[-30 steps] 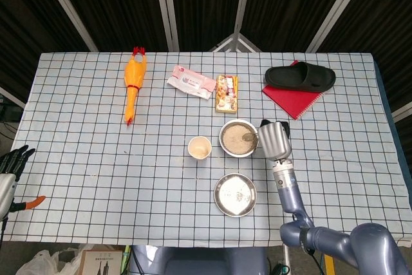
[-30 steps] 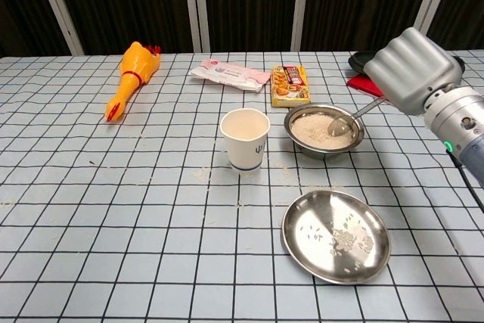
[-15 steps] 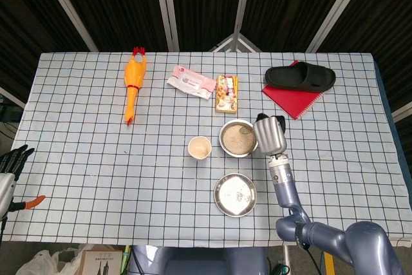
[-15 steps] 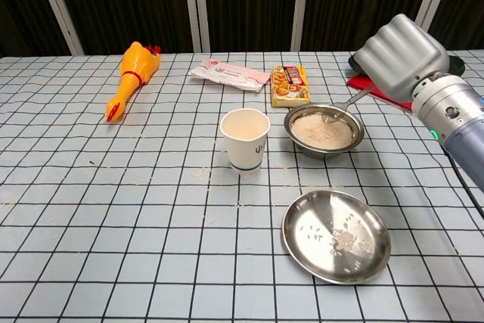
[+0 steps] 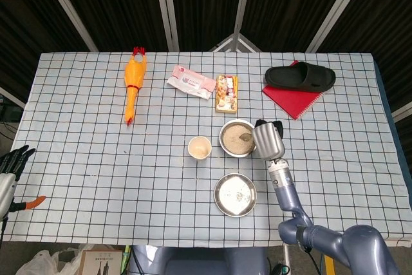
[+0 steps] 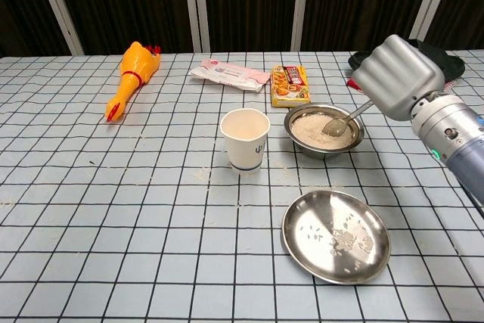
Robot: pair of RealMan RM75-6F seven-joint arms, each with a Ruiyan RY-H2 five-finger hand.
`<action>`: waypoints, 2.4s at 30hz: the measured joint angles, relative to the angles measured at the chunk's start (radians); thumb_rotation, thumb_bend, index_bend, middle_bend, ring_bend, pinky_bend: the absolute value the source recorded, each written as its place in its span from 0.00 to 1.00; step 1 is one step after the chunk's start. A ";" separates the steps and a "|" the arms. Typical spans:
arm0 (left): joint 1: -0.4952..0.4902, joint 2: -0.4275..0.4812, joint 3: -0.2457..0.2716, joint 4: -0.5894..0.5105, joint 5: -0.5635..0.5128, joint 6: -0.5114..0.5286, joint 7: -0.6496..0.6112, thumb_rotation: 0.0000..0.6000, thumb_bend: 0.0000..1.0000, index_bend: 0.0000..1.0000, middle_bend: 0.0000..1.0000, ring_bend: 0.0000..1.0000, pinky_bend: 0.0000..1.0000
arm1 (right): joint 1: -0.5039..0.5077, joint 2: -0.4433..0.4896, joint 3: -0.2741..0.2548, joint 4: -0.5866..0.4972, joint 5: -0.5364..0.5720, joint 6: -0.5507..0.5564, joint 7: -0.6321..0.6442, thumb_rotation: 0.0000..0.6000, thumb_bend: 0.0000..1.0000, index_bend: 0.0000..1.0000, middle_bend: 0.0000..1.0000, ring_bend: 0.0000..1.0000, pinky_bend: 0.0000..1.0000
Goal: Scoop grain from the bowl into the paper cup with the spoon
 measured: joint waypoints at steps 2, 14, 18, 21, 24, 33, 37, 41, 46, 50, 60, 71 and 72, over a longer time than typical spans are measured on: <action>0.001 0.000 0.000 0.000 0.000 0.001 -0.002 1.00 0.00 0.00 0.00 0.00 0.00 | -0.003 -0.006 0.004 -0.013 0.004 -0.008 0.006 1.00 0.72 0.65 0.93 1.00 1.00; -0.001 0.004 0.000 -0.001 -0.002 -0.005 -0.011 1.00 0.00 0.00 0.00 0.00 0.00 | -0.020 -0.036 0.090 -0.094 0.103 -0.048 0.029 1.00 0.72 0.65 0.93 1.00 1.00; -0.002 0.004 0.000 -0.002 -0.006 -0.008 -0.013 1.00 0.00 0.00 0.00 0.00 0.00 | -0.023 -0.037 0.127 -0.116 0.147 -0.052 0.034 1.00 0.72 0.66 0.93 1.00 1.00; -0.003 0.005 0.001 -0.004 -0.007 -0.010 -0.014 1.00 0.00 0.00 0.00 0.00 0.00 | -0.026 -0.035 0.153 -0.138 0.183 -0.054 0.036 1.00 0.72 0.66 0.93 1.00 1.00; -0.003 0.007 0.001 -0.007 -0.008 -0.013 -0.015 1.00 0.00 0.00 0.00 0.00 0.00 | -0.030 -0.032 0.176 -0.163 0.219 -0.054 0.037 1.00 0.72 0.66 0.93 1.00 1.00; -0.004 0.007 0.000 -0.010 -0.012 -0.014 -0.010 1.00 0.00 0.00 0.00 0.00 0.00 | -0.040 -0.017 0.236 -0.255 0.343 -0.051 0.034 1.00 0.72 0.67 0.93 1.00 1.00; -0.004 0.007 0.001 -0.010 -0.013 -0.015 -0.009 1.00 0.00 0.00 0.00 0.00 0.00 | -0.041 -0.003 0.258 -0.300 0.399 -0.049 0.029 1.00 0.73 0.67 0.93 1.00 1.00; -0.004 0.006 0.001 -0.010 -0.014 -0.015 -0.007 1.00 0.00 0.00 0.00 0.00 0.00 | -0.040 0.012 0.279 -0.344 0.455 -0.045 0.023 1.00 0.73 0.67 0.93 1.00 1.00; -0.004 0.006 0.000 -0.011 -0.014 -0.016 -0.008 1.00 0.00 0.00 0.00 0.00 0.00 | -0.033 0.038 0.297 -0.402 0.515 -0.031 0.007 1.00 0.73 0.67 0.93 1.00 1.00; -0.005 0.006 0.000 -0.011 -0.015 -0.016 -0.007 1.00 0.00 0.00 0.00 0.00 0.00 | -0.024 0.058 0.307 -0.441 0.558 -0.018 -0.009 1.00 0.73 0.67 0.93 1.00 1.00; -0.005 0.007 0.000 -0.011 -0.015 -0.016 -0.009 1.00 0.00 0.00 0.00 0.00 0.00 | 0.003 0.104 0.334 -0.539 0.688 0.020 -0.056 1.00 0.74 0.68 0.93 1.00 1.00; -0.005 0.007 0.000 -0.012 -0.017 -0.017 -0.008 1.00 0.00 0.00 0.00 0.00 0.00 | 0.035 0.142 0.346 -0.614 0.783 0.047 -0.055 1.00 0.74 0.68 0.93 1.00 1.00; -0.005 0.007 0.000 -0.012 -0.017 -0.017 -0.008 1.00 0.00 0.00 0.00 0.00 0.00 | 0.037 0.144 0.347 -0.619 0.788 0.048 -0.054 1.00 0.74 0.68 0.93 1.00 1.00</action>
